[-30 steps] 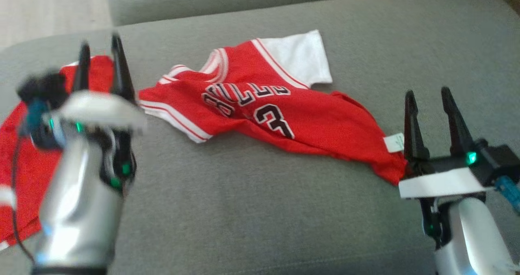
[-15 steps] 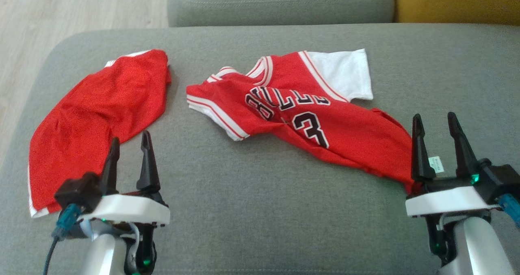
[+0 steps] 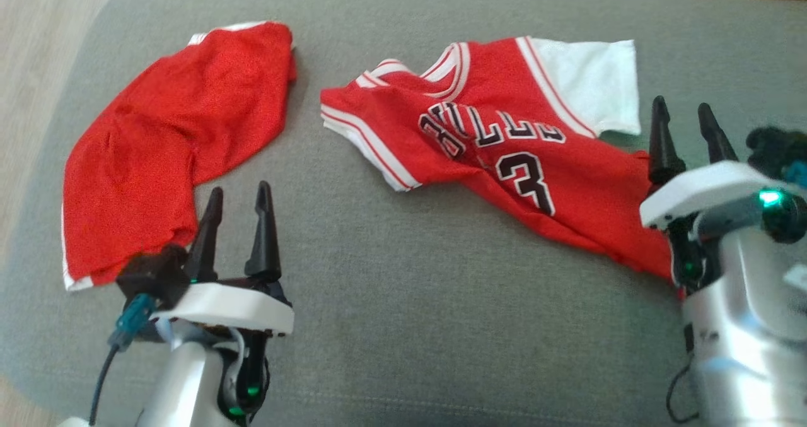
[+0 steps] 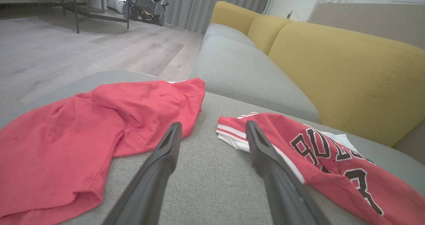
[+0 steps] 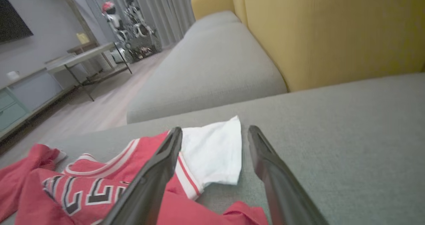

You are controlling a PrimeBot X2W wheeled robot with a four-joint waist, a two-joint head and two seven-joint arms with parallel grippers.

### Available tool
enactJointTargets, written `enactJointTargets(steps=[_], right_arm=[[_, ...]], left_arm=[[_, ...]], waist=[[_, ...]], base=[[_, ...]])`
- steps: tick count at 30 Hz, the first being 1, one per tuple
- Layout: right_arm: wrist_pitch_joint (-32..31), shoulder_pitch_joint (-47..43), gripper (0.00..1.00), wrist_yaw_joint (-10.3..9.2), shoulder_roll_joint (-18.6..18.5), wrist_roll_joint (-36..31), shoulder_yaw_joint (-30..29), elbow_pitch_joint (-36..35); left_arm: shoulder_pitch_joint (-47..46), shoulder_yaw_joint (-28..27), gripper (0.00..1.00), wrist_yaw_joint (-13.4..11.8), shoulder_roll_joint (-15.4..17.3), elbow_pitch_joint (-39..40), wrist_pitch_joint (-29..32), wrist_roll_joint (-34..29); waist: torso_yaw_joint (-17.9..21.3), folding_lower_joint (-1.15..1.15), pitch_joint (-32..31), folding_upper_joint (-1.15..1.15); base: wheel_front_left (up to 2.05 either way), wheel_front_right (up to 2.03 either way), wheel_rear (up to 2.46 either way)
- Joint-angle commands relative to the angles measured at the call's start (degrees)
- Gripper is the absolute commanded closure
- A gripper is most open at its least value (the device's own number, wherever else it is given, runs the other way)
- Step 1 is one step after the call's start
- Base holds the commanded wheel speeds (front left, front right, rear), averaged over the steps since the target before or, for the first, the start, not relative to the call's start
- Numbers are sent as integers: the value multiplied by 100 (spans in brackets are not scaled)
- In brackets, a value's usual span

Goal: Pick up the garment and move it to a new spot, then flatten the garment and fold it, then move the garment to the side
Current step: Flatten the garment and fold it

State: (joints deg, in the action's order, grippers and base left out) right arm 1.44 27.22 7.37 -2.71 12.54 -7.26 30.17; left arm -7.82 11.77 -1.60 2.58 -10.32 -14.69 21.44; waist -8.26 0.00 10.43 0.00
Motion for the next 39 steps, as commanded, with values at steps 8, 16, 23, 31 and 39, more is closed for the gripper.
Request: enactJointTargets(steps=[8,16,23,31,39], right_arm=[[-602,1077,0,12,-42,-518,-412,1196],[-645,1566,0,12,-131,-858,-679,1871],[-791,1989,100,12,-159,-869,-534,2403],[-543,2445,100,12,-819,-958,159,2420],[-147,3458,100,12,-1725,-1389,591,2193]], left_arm=[[-378,-3,0,-89,31,179,-30,115],[-487,59,0,-115,31,215,-30,184],[-584,106,0,-133,30,212,-30,244],[-635,155,0,-154,30,189,-30,333],[-692,295,0,-148,30,237,-30,422]], waist=[[-252,0,355,0],[-306,0,587,0],[-332,0,751,0],[-369,0,790,0],[-528,0,917,0]], base=[[0,0,0],[0,0,0],[0,0,0],[0,0,0],[0,0,0]])
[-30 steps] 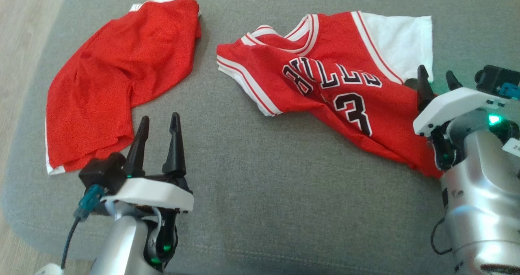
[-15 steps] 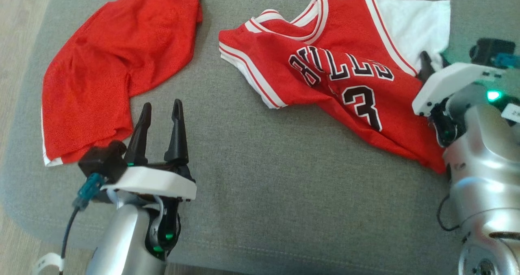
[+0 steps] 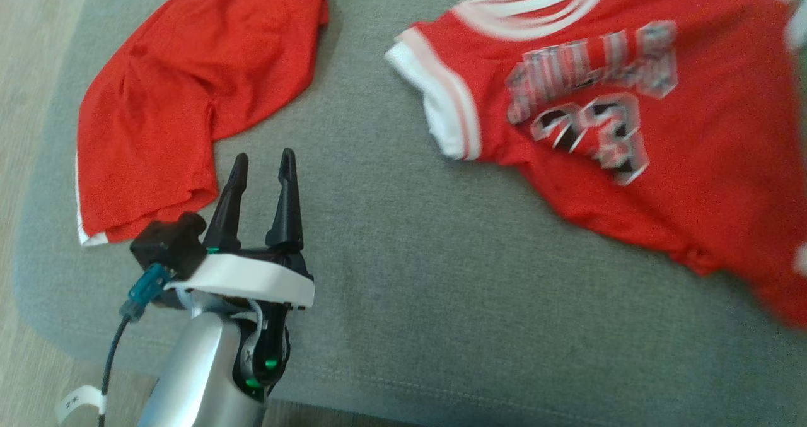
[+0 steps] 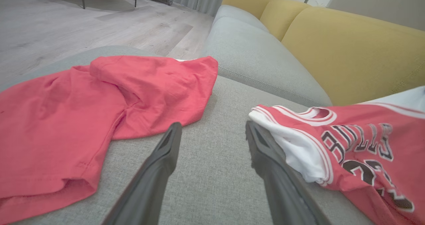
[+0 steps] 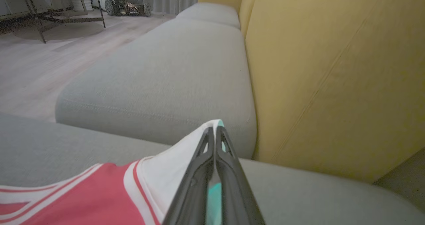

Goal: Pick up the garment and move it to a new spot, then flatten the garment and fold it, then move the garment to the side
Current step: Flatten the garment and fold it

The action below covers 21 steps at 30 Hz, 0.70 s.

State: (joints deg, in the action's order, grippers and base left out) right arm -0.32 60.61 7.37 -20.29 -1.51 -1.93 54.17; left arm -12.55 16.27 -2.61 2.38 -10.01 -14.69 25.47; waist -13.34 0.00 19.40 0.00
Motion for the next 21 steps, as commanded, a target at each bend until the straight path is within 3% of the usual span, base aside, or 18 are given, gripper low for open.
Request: enactJointTargets(steps=[1,4,11,12,13,21], right_arm=[[131,391,100,12,-102,-171,133,-233],[265,750,100,12,-258,-487,230,-201],[545,1119,100,12,-219,-1016,438,166],[608,1126,58,12,-186,-1080,414,214],[645,1121,0,12,-135,-1117,370,282],[1110,795,0,12,307,-1172,23,658]], left_arm=[[-245,-122,0,-50,50,219,-30,44],[-272,-82,0,-52,50,222,-30,76],[-311,-45,0,-56,50,214,-30,119],[-317,-43,0,-60,50,214,-30,122],[-322,-40,0,-68,50,213,-30,126],[-306,-137,0,-83,50,162,-30,26]], waist=[[-73,0,62,0],[-156,0,123,0],[-245,0,229,0],[-241,0,238,0],[-230,0,243,0],[75,0,-24,0]], base=[[0,0,0],[0,0,0],[0,0,0],[0,0,0],[0,0,0],[0,0,0]])
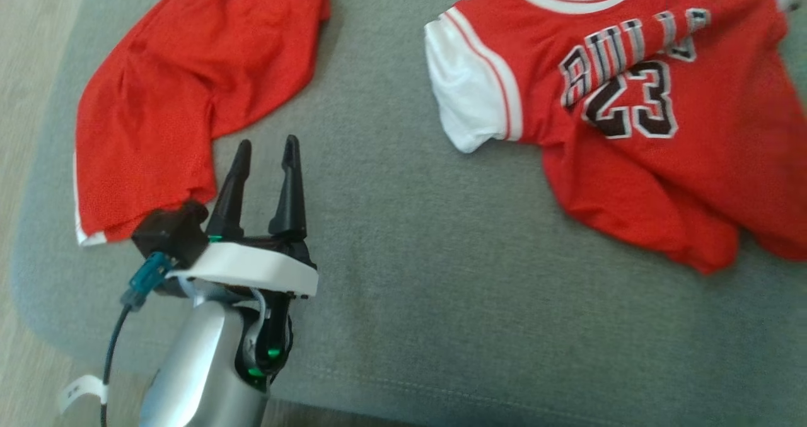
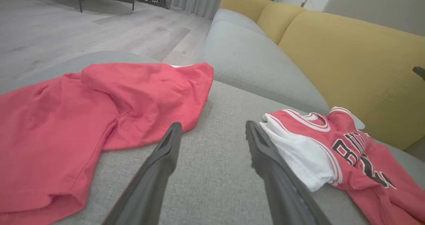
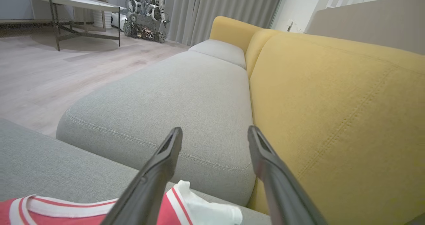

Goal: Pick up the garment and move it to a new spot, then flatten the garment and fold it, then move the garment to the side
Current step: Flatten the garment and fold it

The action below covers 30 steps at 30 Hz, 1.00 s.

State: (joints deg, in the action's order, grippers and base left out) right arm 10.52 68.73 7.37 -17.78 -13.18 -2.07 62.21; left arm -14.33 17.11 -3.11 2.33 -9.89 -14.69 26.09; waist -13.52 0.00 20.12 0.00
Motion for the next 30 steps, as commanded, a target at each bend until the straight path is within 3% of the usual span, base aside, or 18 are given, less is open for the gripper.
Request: enactJointTargets(steps=[1,5,11,19,30], right_arm=[[110,-128,0,12,133,10,30,-103],[354,-568,0,12,290,-95,186,-180],[441,-1341,0,12,731,430,176,-654],[446,-3213,0,12,1081,1136,165,-2180],[136,-5557,0,12,1469,1617,10,-4049]], left_arm=[[-117,-255,0,-30,54,146,-30,-62],[-6,-454,0,-52,54,167,-30,-107],[200,-685,0,-31,54,197,-30,-257],[541,-781,0,-53,54,252,-30,-277],[737,-782,0,-62,54,269,-30,-256]], waist=[[154,0,-184,0],[469,0,-554,0],[924,0,-1032,0],[1321,0,-1531,0],[1481,0,-1613,0]], base=[[0,0,0],[0,0,0],[0,0,0],[0,0,0],[0,0,0]])
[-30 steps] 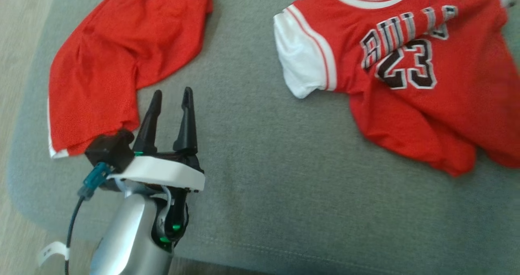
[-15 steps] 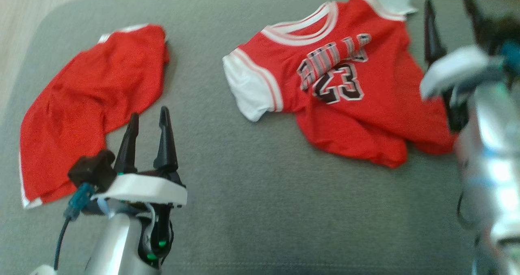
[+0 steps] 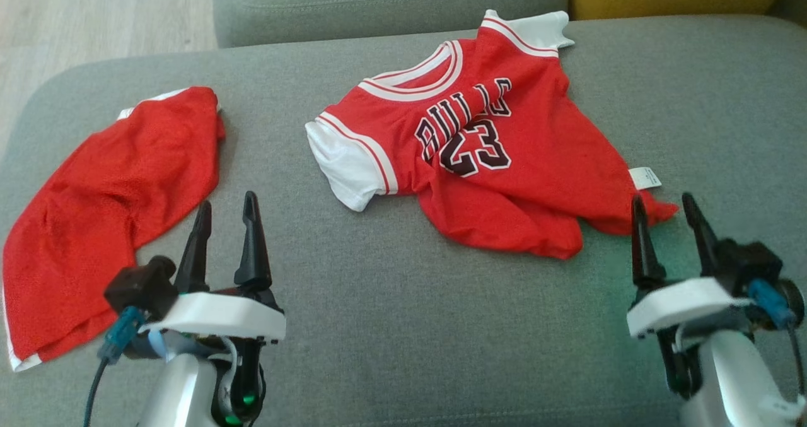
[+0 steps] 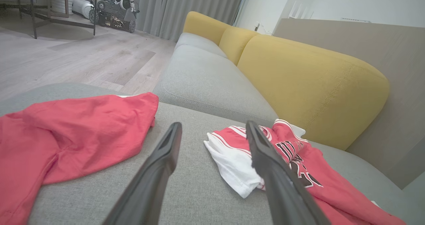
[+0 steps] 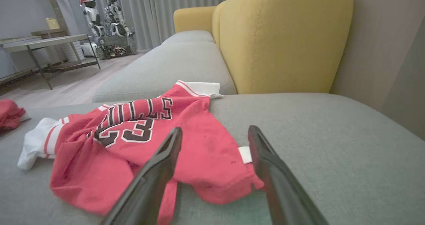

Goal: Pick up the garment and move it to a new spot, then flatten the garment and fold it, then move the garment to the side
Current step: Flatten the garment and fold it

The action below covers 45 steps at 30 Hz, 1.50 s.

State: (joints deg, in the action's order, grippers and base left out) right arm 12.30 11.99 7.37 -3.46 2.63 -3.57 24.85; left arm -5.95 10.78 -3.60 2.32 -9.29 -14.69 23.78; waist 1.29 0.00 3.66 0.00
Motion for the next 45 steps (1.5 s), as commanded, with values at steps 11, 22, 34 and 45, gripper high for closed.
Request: enactJointTargets(steps=[11,22,34,45], right_arm=[[-566,-531,0,12,56,785,599,-591],[-952,-24,0,12,57,652,730,390],[-998,462,100,12,57,703,1070,1257],[-1798,92,100,12,-566,1212,1309,-51]], left_arm=[[-208,-153,0,25,55,180,-30,-41],[-368,-134,0,60,55,142,-30,-83],[-441,-185,0,100,55,85,-30,-188],[-199,-177,0,25,55,50,-30,-113]], waist=[[-90,0,246,0],[-281,0,509,0],[-376,0,572,0],[-38,0,126,0]], base=[[0,0,0],[0,0,0],[0,0,0],[0,0,0]])
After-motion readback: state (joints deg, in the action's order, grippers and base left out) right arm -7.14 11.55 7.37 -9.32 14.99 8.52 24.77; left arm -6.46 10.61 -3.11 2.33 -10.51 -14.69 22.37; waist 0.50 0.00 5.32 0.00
